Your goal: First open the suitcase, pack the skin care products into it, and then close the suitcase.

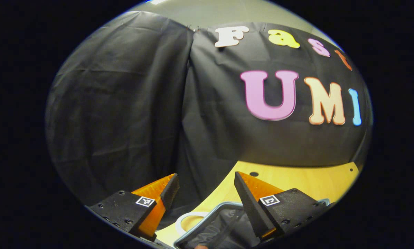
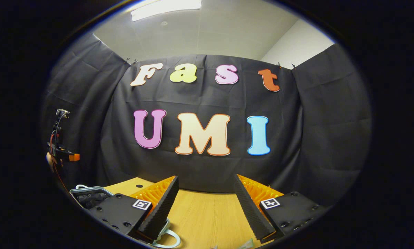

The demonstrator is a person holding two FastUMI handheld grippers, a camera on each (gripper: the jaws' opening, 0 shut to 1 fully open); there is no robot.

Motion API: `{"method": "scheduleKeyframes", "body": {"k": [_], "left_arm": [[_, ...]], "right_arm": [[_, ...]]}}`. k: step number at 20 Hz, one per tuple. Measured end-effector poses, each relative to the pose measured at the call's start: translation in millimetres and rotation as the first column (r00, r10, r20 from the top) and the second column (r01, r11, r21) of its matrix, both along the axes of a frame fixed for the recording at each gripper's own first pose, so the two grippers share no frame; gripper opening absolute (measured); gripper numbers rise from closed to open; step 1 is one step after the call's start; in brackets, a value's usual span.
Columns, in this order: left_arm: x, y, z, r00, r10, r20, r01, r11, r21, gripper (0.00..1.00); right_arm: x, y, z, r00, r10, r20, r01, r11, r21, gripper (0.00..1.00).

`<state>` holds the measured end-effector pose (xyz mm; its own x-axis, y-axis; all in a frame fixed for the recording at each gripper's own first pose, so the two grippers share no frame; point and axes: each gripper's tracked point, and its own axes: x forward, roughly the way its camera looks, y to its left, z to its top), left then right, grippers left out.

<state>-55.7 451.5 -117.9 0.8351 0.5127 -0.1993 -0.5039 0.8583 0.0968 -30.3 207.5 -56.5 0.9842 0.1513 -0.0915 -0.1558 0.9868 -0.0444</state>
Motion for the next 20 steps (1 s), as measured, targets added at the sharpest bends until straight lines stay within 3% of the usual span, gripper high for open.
{"method": "scheduleKeyframes", "body": {"k": [5,7,14,20], "left_arm": [[-12.9,-67.8,58.1,0.994,-0.028,0.104,0.020,0.997,0.078,0.94],[-14.3,-107.1,67.1,0.991,-0.089,0.100,0.078,0.991,0.111,0.94],[3.6,-242.8,80.3,0.960,-0.257,0.109,0.246,0.964,0.102,0.94],[-5.8,-307.0,69.9,0.951,-0.294,0.096,0.289,0.955,0.069,0.95]], "right_arm": [[1.8,-39.1,14.6,1.000,-0.004,0.022,0.003,1.000,0.031,0.98],[1.6,-53.4,18.4,1.000,-0.001,0.028,-0.001,0.999,0.047,0.98],[-4.6,-100.2,24.3,0.999,0.019,0.030,-0.021,0.997,0.075,0.98],[-9.9,-135.7,31.4,0.998,0.034,0.051,-0.037,0.998,0.060,0.98]]}}
